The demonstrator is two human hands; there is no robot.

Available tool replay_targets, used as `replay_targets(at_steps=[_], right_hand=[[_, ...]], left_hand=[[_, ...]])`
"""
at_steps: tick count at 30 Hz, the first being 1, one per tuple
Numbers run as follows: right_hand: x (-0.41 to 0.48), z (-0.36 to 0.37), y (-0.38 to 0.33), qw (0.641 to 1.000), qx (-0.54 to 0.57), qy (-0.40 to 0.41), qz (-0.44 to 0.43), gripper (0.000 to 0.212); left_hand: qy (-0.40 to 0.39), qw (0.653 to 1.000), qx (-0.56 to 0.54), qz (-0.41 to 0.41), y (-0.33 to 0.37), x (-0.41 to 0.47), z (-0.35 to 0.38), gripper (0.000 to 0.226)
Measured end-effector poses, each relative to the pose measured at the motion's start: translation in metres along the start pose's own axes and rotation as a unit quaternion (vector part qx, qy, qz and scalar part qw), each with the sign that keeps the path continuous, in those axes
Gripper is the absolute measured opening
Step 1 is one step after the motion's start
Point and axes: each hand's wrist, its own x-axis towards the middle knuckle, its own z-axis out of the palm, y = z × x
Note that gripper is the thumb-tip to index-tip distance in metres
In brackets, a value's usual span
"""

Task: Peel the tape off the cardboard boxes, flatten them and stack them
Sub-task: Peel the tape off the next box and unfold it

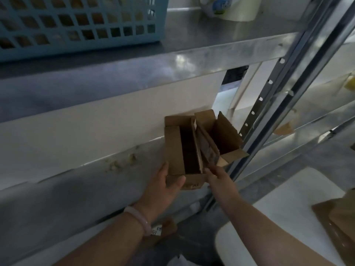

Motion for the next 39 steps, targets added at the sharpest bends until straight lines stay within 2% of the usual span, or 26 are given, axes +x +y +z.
replay_targets(at_steps=[1, 4, 5, 9, 11, 15, 17, 19, 22, 24, 25, 28, 31, 33, 36, 39], right_hand=[[0.005, 0.003, 0.002, 0.999, 0.012, -0.027, 0.035, 0.04], [0.011, 0.01, 0.009, 0.983, 0.1, -0.101, 0.117, 0.046], [0.012, 0.011, 0.012, 0.978, 0.117, -0.122, 0.125, 0.046], [0.014, 0.011, 0.01, 0.966, 0.139, -0.189, 0.108, 0.061], [0.013, 0.014, 0.002, 0.964, 0.122, -0.222, 0.076, 0.068], [0.011, 0.021, -0.015, 0.976, 0.071, -0.205, 0.034, 0.104], [0.004, 0.023, -0.027, 0.978, -0.008, -0.205, -0.04, 0.098], [-0.007, 0.027, -0.042, 0.965, -0.082, -0.216, -0.127, 0.089], [-0.021, 0.038, -0.063, 0.919, -0.2, -0.211, -0.266, 0.093], [-0.03, 0.05, -0.075, 0.879, -0.263, -0.206, -0.34, 0.096], [-0.034, 0.058, -0.078, 0.857, -0.292, -0.204, -0.372, 0.097], [-0.047, 0.088, -0.086, 0.788, -0.36, -0.181, -0.466, 0.099], [-0.058, 0.12, -0.087, 0.714, -0.394, -0.142, -0.562, 0.099], [-0.065, 0.143, -0.085, 0.662, -0.4, -0.119, -0.622, 0.098], [-0.073, 0.177, -0.078, 0.637, -0.394, -0.131, -0.65, 0.099], [-0.077, 0.21, -0.071, 0.613, -0.407, -0.161, -0.658, 0.096]], left_hand=[[0.004, 1.0, 0.002, -0.01, -0.004, 0.0, 0.0, 0.077], [0.011, 0.999, -0.04, -0.012, -0.002, -0.008, -0.002, 0.032], [0.018, 0.998, -0.059, 0.002, 0.004, -0.013, -0.004, 0.032], [0.021, 0.992, -0.126, -0.008, 0.011, -0.028, -0.015, 0.046], [0.003, 0.991, -0.137, -0.012, 0.008, -0.033, -0.02, 0.062], [0.004, 0.986, -0.164, -0.023, -0.009, -0.043, -0.045, 0.1], [0.032, 0.986, -0.162, -0.037, -0.019, -0.044, -0.062, 0.112], [0.136, 0.959, -0.241, -0.067, -0.023, -0.045, -0.081, 0.105], [0.324, 0.869, -0.37, -0.05, -0.026, -0.056, -0.122, 0.061], [0.386, 0.835, -0.391, -0.033, -0.03, -0.069, -0.151, 0.044], [0.39, 0.836, -0.383, -0.038, -0.031, -0.077, -0.165, 0.041], [0.353, 0.884, -0.297, -0.074, -0.04, -0.097, -0.191, 0.039], [0.355, 0.893, -0.248, -0.12, -0.059, -0.119, -0.206, 0.044], [0.345, 0.883, -0.292, -0.125, -0.071, -0.134, -0.213, 0.041], [0.365, 0.849, -0.365, -0.111, -0.091, -0.15, -0.225, 0.034], [0.391, 0.828, -0.383, -0.12, -0.115, -0.16, -0.241, 0.03]])
